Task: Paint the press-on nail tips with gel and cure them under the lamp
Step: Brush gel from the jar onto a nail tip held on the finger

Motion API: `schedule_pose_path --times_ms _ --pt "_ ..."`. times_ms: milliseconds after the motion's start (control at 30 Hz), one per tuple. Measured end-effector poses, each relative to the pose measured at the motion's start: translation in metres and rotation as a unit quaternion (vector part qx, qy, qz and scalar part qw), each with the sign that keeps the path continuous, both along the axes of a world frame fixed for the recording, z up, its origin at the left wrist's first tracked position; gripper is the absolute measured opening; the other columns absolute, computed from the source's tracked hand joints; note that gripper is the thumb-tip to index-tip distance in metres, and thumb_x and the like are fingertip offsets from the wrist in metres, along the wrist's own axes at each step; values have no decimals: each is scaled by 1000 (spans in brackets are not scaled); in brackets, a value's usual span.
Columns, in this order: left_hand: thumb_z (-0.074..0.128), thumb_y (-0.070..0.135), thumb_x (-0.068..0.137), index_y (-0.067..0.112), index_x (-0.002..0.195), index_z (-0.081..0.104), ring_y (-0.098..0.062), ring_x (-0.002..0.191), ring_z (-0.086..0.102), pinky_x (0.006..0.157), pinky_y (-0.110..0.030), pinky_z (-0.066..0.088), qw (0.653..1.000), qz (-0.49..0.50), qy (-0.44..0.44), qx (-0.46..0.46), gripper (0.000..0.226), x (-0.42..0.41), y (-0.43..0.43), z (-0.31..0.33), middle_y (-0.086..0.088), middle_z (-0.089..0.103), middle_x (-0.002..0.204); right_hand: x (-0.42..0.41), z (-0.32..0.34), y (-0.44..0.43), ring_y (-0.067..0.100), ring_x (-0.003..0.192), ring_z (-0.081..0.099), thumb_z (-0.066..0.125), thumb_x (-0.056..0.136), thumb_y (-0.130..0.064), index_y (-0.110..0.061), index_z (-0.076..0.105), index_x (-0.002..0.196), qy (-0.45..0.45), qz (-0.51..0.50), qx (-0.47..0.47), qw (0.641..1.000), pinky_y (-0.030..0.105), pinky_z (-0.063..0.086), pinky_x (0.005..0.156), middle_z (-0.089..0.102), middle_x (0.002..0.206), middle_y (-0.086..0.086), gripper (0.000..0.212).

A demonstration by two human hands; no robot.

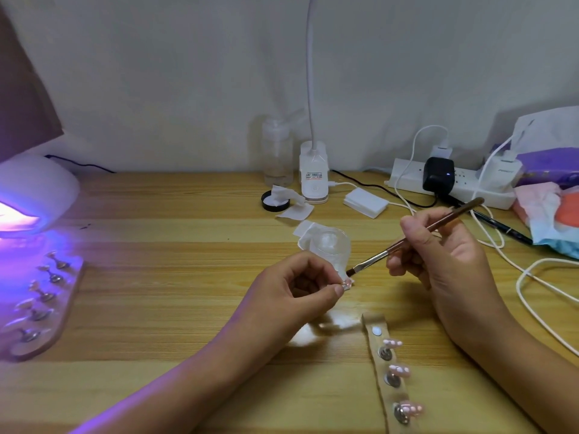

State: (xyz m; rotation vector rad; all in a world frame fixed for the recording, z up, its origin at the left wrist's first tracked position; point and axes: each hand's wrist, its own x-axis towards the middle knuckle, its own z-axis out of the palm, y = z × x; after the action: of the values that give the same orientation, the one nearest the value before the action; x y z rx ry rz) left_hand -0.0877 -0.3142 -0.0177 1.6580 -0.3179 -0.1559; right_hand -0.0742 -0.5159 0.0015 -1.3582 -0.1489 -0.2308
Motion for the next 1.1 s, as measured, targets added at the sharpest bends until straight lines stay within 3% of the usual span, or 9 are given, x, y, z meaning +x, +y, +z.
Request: schedule_pose_path --times_ms 333,467,600,1100 --pt "71 25 77 27 78 69 -4 63 55 62 -18 48 1000 -6 -1 2 3 -1 0 0 10 63 71 2 -4 1 14 52 62 64 81 -30 -16 50 92 -6 10 -23 1000 23 52 51 64 59 4 23" --pt "71 25 78 25 80 69 -6 64 55 65 -28 52 1000 -11 4 1 3 -1 0 0 9 62 72 4 -5 -2 13 54 62 64 83 -31 -17 51 95 -4 -22 -24 999 22 53 53 65 60 4 23" --pt "71 25 78 27 79 69 -5 64 55 61 -18 47 1000 -11 -2 0 3 0 0 0 9 63 72 3 -4 -3 12 53 62 64 81 -33 -16 51 95 -5 -12 -24 1000 22 53 52 64 59 2 26" --pt "71 23 78 28 78 70 -3 62 58 61 -13 46 1000 -12 10 -14 5 1 0 1 10 65 72 1 -3 2 14 53 63 63 83 -30 -16 51 92 1 8 -30 1000 23 53 52 64 59 3 21"
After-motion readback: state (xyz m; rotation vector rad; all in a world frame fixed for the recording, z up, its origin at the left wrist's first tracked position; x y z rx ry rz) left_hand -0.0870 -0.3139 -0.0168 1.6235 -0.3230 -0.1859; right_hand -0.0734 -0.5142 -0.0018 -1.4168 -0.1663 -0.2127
